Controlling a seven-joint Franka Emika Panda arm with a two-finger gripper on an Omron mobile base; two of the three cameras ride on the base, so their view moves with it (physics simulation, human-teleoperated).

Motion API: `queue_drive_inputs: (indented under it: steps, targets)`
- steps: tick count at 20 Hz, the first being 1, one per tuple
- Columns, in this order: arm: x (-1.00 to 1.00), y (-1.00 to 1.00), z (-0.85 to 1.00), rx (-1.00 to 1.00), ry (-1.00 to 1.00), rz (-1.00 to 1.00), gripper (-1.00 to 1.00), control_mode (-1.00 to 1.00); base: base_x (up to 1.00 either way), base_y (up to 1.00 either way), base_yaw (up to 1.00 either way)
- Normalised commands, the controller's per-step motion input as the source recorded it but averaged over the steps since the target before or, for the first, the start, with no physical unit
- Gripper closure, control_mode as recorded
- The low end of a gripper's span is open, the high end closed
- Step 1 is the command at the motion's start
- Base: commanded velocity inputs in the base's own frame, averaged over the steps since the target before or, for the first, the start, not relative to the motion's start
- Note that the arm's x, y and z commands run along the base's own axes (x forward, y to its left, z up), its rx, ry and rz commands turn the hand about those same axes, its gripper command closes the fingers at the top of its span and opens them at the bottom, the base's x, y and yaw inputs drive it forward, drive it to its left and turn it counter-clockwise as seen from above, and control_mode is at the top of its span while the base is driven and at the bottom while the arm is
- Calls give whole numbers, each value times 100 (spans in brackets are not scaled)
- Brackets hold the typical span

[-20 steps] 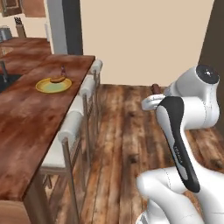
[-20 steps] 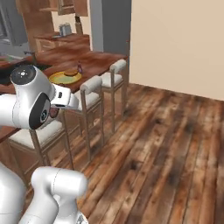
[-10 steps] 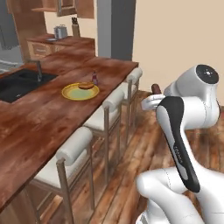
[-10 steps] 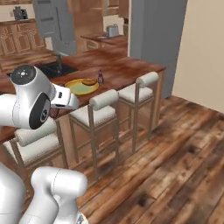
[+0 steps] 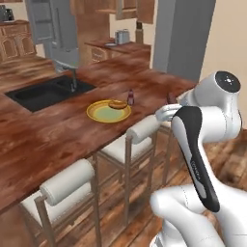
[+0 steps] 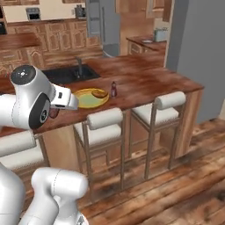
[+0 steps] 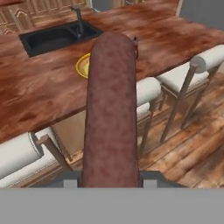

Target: Move the hot dog bun to the plate on the dining table and place the condiment next to that plate. Then navigate to the fridge and take the sausage and place it on the plate as well.

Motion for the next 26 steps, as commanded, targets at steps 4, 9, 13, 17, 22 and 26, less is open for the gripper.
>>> queue_drive_inputs:
  steps: [4,9,13,17,22,26]
  targets:
    - [0,0,0,0,0,0,100,100,79,-66,56]
    - [0,0,0,0,0,0,100,100,72,-61,58]
    - [0,0,0,0,0,0,100,100,74,-61,57]
    - [0,0,0,0,0,0,100,100,85,-61,53]
    - [40,0,-16,0,10,9,100,-100,60,-17,20]
    - [88,18,-70,-8,18,6,100,-100,0,0,0]
